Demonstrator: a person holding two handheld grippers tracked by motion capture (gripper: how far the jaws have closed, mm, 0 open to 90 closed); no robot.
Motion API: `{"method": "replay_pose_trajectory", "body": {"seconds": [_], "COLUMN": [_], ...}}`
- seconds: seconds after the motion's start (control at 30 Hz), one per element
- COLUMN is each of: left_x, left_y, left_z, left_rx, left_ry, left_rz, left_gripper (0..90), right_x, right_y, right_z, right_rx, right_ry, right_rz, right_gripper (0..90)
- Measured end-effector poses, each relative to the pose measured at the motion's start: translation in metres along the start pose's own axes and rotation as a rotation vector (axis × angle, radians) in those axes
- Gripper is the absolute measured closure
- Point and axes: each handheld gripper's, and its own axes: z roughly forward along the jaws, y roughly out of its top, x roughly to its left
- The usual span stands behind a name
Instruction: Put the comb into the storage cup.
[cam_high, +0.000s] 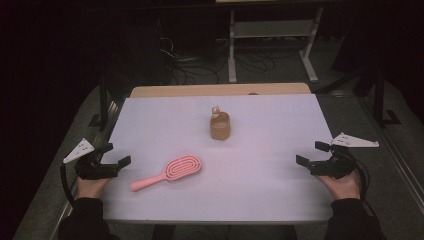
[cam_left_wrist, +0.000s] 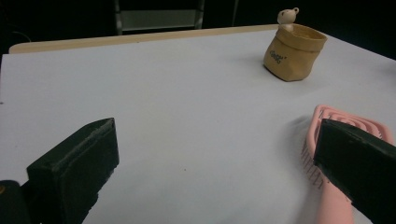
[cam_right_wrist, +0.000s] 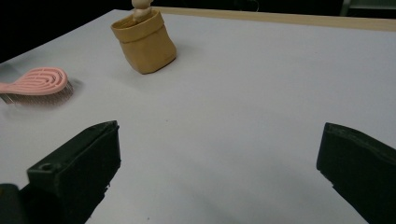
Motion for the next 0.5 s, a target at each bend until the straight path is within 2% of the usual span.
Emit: {"method": "replay_pose_trajectory", "body": {"seconds": [0.5], "left_x": [-0.0027], "left_y": [0.0024], "left_z": [-0.0035], "left_rx": [0.003], "left_ry": [-0.004], "left_rz": [0.008], "left_gripper": [0.1], "right_x": [0.0000], "right_y": [-0.0034], "right_z": [-0.0006], "right_rx": [0.006], "right_ry": [0.001], "right_rz": [0.005], "right_gripper": [0.0]}}
